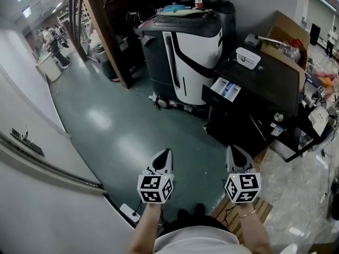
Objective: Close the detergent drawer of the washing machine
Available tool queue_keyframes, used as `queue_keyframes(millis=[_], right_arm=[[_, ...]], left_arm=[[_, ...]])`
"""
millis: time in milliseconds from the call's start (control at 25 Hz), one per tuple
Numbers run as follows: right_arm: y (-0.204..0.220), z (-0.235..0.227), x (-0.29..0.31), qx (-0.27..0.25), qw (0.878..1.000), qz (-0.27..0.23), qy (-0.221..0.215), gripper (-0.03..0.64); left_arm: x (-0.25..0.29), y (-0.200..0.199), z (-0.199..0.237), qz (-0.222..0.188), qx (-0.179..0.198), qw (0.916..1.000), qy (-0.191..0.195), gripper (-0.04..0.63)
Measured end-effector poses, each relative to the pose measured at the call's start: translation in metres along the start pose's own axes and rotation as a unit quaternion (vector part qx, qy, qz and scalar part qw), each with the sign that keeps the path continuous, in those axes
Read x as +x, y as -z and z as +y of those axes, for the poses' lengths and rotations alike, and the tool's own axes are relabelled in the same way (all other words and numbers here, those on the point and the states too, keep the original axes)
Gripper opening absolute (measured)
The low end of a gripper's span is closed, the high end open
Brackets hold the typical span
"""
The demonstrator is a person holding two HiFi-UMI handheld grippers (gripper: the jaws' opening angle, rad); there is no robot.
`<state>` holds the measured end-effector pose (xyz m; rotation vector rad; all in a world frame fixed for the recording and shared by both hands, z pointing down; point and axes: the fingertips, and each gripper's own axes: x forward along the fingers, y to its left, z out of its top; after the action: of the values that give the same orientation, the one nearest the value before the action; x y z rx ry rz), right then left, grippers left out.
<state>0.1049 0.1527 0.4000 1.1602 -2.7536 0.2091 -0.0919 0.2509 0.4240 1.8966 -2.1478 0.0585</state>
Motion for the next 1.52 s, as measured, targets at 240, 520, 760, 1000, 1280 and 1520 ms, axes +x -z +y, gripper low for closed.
queue_keyframes(millis=[240, 520, 760, 1000, 1280, 1520], right_arm=[[0.005, 0.000, 0.000, 0.009, 1.000, 0.002, -0.011, 0.002], [0.004, -0.004, 0.003, 0.016, 1.000, -0.009, -0.020, 0.002], [0.001, -0.014, 0.004, 0.019, 1.000, -0.017, -0.004, 0.002], [-0.004, -0.021, 0.008, 0.014, 0.999, -0.029, -0.007, 0.003], [-0.003, -0.024, 0.013, 0.009, 1.000, -0.017, -0.021, 0.063], [0.009, -0.020, 0.023, 0.013, 1.000, 0.002, -0.026, 0.106]], left_arm=[[0.003, -0.003, -0.008, -0.004, 0.005, 1.0000, 0.003, -0.006], [0.009, -0.005, -0.010, -0.012, 0.010, 0.9999, -0.006, -0.005], [0.010, -0.003, -0.008, -0.012, 0.007, 0.9997, -0.020, 0.011], [0.016, -0.003, -0.011, -0.015, 0.005, 0.9996, -0.023, 0.071], [0.022, -0.001, -0.017, -0.009, -0.005, 0.9995, -0.030, 0.098], [0.032, 0.004, -0.017, 0.001, -0.004, 0.9998, -0.021, 0.112]])
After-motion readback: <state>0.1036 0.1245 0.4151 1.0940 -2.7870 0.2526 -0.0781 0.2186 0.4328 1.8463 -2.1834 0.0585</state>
